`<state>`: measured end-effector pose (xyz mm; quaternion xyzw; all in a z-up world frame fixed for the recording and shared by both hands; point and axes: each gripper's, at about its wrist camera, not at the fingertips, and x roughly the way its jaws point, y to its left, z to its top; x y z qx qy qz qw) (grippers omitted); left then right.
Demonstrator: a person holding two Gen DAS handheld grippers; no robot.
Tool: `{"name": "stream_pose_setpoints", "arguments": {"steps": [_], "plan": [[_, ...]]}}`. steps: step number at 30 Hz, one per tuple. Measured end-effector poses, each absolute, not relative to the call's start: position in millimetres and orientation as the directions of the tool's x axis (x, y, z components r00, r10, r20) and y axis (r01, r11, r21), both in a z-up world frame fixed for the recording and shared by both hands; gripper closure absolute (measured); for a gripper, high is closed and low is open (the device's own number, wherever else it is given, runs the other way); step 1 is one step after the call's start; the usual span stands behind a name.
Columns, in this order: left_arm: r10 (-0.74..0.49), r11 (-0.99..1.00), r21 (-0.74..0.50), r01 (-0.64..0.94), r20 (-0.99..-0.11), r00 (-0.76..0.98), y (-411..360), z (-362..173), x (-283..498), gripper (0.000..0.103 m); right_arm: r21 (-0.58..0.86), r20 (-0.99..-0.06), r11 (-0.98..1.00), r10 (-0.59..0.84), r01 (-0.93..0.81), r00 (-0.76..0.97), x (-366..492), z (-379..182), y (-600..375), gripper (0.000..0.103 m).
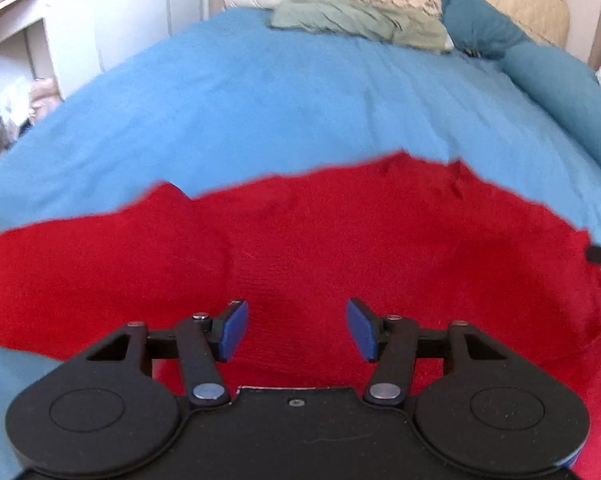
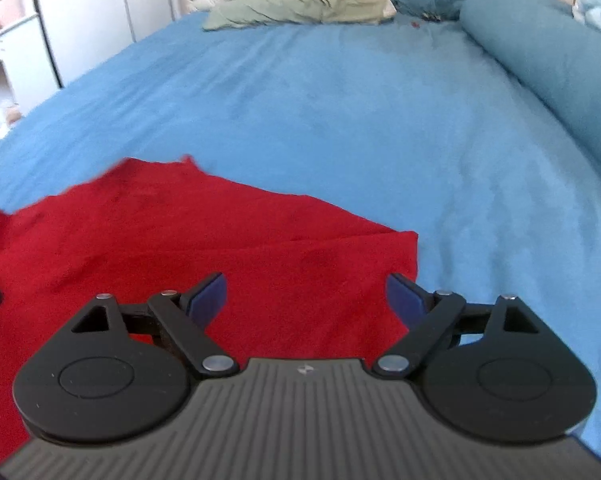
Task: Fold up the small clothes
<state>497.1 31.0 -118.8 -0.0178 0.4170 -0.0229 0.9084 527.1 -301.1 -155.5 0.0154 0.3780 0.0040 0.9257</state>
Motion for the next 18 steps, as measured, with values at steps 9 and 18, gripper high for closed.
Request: {"name": "stream_pose_setpoints", "arguments": {"steps": [9, 18], "plan": [[-0.041, 0.988, -0.141, -0.065, -0.643, 0.765, 135.4, -19.2, 439.2, 0.000, 0.064, -0.638, 0.998, 0.032, 0.012, 0.769, 464.7, -47.1, -217.9, 0.000], [0.064, 0.929, -0.227, -0.294, -0.680, 0.730, 284.8, -39.1, 416.9, 0.000, 0.133, -0.702, 0.990, 0.130, -0.051, 0.700, 441.7, -57.1, -69.9, 0.000]]}}
